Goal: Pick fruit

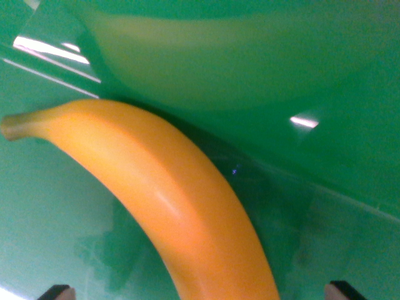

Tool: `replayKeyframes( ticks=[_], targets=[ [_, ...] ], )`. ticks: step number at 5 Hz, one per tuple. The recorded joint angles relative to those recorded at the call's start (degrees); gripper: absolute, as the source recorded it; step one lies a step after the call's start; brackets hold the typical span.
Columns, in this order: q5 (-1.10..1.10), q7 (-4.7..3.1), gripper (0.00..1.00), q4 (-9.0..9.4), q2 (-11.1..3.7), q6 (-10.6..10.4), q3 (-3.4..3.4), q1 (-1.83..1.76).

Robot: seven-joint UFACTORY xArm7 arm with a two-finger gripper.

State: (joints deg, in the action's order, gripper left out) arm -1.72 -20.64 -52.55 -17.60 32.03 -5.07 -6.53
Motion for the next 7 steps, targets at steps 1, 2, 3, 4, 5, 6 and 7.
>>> replayKeyframes(
  ticks=[1,2,3,4,5,6,7],
  targets=[
    [0.00,0.00,0.00,0.00,0.00,0.00,0.00,0.00],
    [-0.05,-0.39,0.00,0.62,-0.30,-0.96,-0.02,-0.02],
    [-0.05,-0.39,0.00,0.62,-0.30,-0.96,-0.02,-0.02],
    [-0.08,-0.64,0.00,1.03,-0.50,-1.57,-0.03,-0.03],
    [-0.08,-0.64,0.00,1.03,-0.50,-1.57,-0.03,-0.03],
    [-0.09,-0.79,0.00,1.26,-0.61,-1.93,-0.04,-0.03],
    [-0.09,-0.79,0.00,1.26,-0.61,-1.93,-0.04,-0.03]
  ],
)
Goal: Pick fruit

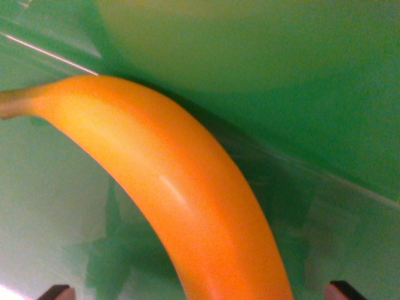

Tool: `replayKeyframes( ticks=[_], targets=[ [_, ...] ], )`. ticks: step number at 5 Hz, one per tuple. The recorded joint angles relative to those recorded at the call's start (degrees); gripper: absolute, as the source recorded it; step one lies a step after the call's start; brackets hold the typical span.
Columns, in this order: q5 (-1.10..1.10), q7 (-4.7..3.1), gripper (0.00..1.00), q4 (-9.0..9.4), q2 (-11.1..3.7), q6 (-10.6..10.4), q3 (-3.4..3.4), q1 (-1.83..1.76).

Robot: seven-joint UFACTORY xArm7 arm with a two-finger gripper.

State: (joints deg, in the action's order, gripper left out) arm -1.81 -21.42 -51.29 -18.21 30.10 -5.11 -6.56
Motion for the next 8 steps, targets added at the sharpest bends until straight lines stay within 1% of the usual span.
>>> replayKeyframes(
  ticks=[4,5,8],
  targets=[
    [0.00,-0.03,0.00,0.05,-0.02,-0.07,0.00,0.00],
    [0.00,-0.03,1.00,0.05,-0.02,-0.07,0.00,0.00],
    [-0.01,-0.03,1.00,-0.08,0.10,0.18,0.00,0.00]
  ],
)
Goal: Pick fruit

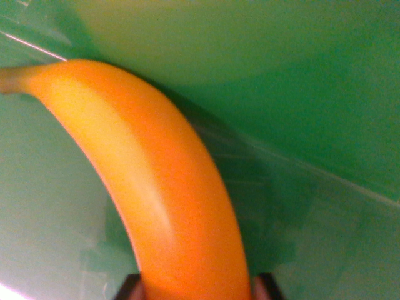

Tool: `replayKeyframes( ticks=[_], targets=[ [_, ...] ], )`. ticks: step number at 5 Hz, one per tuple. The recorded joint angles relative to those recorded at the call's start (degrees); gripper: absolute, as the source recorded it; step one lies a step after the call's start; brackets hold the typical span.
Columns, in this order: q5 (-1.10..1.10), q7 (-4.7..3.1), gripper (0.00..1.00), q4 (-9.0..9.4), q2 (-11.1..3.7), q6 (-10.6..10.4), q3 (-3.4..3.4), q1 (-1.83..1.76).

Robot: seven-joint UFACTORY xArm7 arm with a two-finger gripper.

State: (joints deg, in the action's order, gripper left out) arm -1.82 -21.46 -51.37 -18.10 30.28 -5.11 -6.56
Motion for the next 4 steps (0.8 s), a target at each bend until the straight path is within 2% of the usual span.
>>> replayKeyframes(
  ticks=[3,4],
  targets=[
    [-0.02,-0.01,1.00,-0.36,0.35,0.71,0.00,-0.01],
    [-0.05,-0.02,1.00,-0.92,0.89,1.81,0.00,-0.02]
  ],
)
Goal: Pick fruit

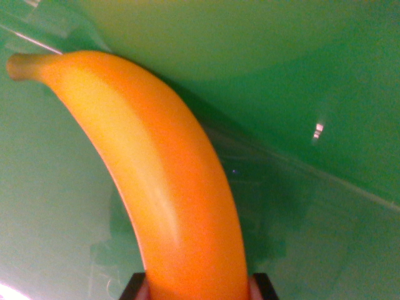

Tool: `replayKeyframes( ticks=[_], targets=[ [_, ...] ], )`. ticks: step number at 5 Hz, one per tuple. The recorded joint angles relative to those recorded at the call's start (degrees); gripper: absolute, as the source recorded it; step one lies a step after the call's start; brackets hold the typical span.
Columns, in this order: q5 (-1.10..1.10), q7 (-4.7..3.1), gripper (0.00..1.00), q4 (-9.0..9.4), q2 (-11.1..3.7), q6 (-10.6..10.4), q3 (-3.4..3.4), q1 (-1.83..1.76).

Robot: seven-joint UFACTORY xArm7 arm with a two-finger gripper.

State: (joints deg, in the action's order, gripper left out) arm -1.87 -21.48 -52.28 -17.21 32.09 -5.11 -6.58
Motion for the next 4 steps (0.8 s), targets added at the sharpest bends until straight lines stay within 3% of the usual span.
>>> replayKeyframes(
  ticks=[3,4],
  targets=[
    [-0.04,-0.02,1.00,-0.72,0.70,1.42,0.00,-0.02],
    [-0.08,-0.04,1.00,-1.61,1.58,3.19,0.00,-0.04]
  ],
)
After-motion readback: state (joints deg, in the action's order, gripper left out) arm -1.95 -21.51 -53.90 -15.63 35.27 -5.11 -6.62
